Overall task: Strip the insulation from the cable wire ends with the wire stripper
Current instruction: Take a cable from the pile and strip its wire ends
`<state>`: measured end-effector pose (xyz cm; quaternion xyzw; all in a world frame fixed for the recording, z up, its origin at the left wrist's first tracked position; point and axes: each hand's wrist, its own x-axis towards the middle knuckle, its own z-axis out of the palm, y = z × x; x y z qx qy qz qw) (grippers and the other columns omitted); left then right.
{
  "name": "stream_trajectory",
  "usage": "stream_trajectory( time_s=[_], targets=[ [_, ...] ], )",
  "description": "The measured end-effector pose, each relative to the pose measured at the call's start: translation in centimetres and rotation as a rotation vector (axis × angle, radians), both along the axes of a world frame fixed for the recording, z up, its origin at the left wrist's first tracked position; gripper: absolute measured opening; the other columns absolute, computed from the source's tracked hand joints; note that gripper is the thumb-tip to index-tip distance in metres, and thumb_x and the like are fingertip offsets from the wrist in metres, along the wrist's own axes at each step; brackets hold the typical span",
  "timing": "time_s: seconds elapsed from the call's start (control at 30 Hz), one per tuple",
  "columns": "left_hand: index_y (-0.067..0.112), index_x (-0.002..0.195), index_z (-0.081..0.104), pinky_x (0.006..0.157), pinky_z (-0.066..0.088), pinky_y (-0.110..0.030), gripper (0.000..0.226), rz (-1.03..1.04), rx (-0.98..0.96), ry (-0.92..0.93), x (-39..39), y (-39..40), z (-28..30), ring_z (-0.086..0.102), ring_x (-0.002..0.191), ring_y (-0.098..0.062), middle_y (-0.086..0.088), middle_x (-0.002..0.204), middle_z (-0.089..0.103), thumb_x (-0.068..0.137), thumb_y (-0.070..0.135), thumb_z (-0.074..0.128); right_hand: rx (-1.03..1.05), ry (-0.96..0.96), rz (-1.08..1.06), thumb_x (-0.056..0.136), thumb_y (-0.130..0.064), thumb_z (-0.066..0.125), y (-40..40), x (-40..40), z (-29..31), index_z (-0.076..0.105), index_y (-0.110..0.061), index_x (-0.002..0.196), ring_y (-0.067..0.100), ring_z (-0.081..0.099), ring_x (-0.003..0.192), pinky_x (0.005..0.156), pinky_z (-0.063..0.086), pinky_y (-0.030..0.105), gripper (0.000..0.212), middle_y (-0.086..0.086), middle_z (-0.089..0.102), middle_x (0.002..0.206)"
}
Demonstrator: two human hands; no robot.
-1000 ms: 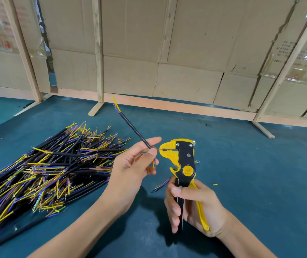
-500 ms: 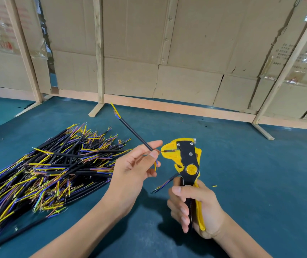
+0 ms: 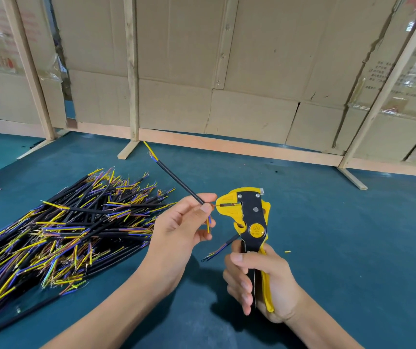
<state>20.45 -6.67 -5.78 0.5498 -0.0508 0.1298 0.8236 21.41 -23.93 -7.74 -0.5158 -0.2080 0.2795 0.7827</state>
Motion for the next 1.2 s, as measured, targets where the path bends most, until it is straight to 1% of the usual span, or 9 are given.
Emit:
stream_trajectory(
  time_s=[0.2, 0.4, 0.57, 0.7, 0.8, 0.9, 1.03, 1.1, 1.2],
  targets=[
    [0.018, 0.091, 0.078, 0.067, 0.046, -0.033, 0.011, 0.036, -0.083, 0.025, -0.3, -0.4, 0.4, 0.053, 0.074, -0.016, -0.003, 0.078, 0.06, 0.088, 0.012, 0.069, -0.009, -0.008, 0.01, 0.081, -0.018, 0.068, 0.0, 0.0, 0.0, 0.045, -0.009, 0.064, 0.017, 0.034, 0.036, 0.038, 0.035, 0.021, 0.03, 0.007, 0.037, 0.048],
    [0.005, 0.089, 0.072, 0.064, 0.048, -0.025, 0.019, 0.081, -0.264, 0.066, -0.1, -1.5, 0.6, 0.054, 0.067, -0.015, -0.006, 0.074, 0.059, 0.095, -0.003, 0.055, -0.039, -0.022, 0.016, 0.085, -0.024, 0.067, 0.0, 0.1, -0.2, 0.047, -0.007, 0.065, 0.018, 0.036, 0.038, 0.039, 0.037, 0.022, 0.033, 0.007, 0.039, 0.05],
    [0.006, 0.099, 0.066, 0.067, 0.052, -0.024, 0.019, 0.32, -0.529, 0.141, 1.3, 2.6, 1.3, 0.054, 0.066, -0.012, -0.004, 0.073, 0.055, 0.098, -0.003, 0.049, 0.179, 0.055, -0.154, 0.084, -0.014, 0.061, -0.8, 1.0, -0.1, 0.043, -0.009, 0.067, 0.023, 0.036, 0.043, 0.041, 0.038, 0.03, 0.026, 0.01, 0.034, 0.054],
    [0.004, 0.093, 0.07, 0.069, 0.055, -0.025, 0.018, 0.25, -0.372, 0.0, 1.7, 3.6, 1.4, 0.059, 0.07, -0.012, -0.004, 0.081, 0.061, 0.099, -0.001, 0.053, 0.078, 0.012, -0.233, 0.081, -0.018, 0.064, -0.5, 1.9, -0.2, 0.042, -0.01, 0.065, 0.024, 0.036, 0.041, 0.041, 0.039, 0.03, 0.028, 0.01, 0.035, 0.053],
    [0.017, 0.072, 0.074, 0.069, 0.053, -0.027, 0.037, 0.183, -0.199, -0.009, 1.4, 2.0, 0.6, 0.058, 0.068, -0.012, 0.0, 0.087, 0.068, 0.099, 0.0, 0.054, 0.019, -0.032, -0.187, 0.079, -0.023, 0.069, -0.4, 1.9, -0.4, 0.044, -0.009, 0.063, 0.025, 0.039, 0.04, 0.043, 0.042, 0.03, 0.033, 0.01, 0.039, 0.052],
    [0.016, 0.062, 0.068, 0.07, 0.052, -0.029, 0.041, 0.159, -0.11, 0.028, 1.2, 2.0, -0.2, 0.057, 0.071, -0.012, 0.003, 0.1, 0.073, 0.097, -0.001, 0.056, 0.046, -0.037, -0.151, 0.081, -0.02, 0.067, -0.6, 1.9, -0.6, 0.045, -0.008, 0.066, 0.024, 0.04, 0.042, 0.044, 0.044, 0.03, 0.03, 0.01, 0.04, 0.054],
    [0.003, 0.087, 0.075, 0.068, 0.052, -0.027, 0.014, 0.1, -0.089, 0.031, 1.0, 1.5, -0.5, 0.056, 0.072, -0.013, -0.005, 0.084, 0.063, 0.093, 0.004, 0.062, 0.027, -0.081, -0.12, 0.083, -0.02, 0.067, -0.4, 2.0, -0.6, 0.046, -0.005, 0.068, 0.025, 0.042, 0.043, 0.046, 0.044, 0.032, 0.03, 0.012, 0.042, 0.056],
    [0.01, 0.096, 0.079, 0.068, 0.052, -0.027, 0.018, 0.069, -0.088, 0.032, 1.0, 1.4, -0.6, 0.055, 0.073, -0.014, -0.005, 0.076, 0.058, 0.086, 0.011, 0.064, 0.024, -0.088, -0.113, 0.083, -0.021, 0.067, -0.5, 2.0, -0.6, 0.047, -0.005, 0.069, 0.026, 0.044, 0.044, 0.048, 0.045, 0.034, 0.029, 0.012, 0.044, 0.057],
    [0.011, 0.1, 0.079, 0.066, 0.05, -0.028, 0.02, 0.044, -0.073, 0.035, 0.8, 1.2, -0.6, 0.053, 0.074, -0.015, -0.005, 0.076, 0.056, 0.093, 0.003, 0.063, 0.043, -0.081, -0.103, 0.083, -0.021, 0.065, -0.5, 1.9, -0.4, 0.049, -0.005, 0.07, 0.028, 0.047, 0.047, 0.051, 0.048, 0.036, 0.026, 0.013, 0.045, 0.059]
  ],
)
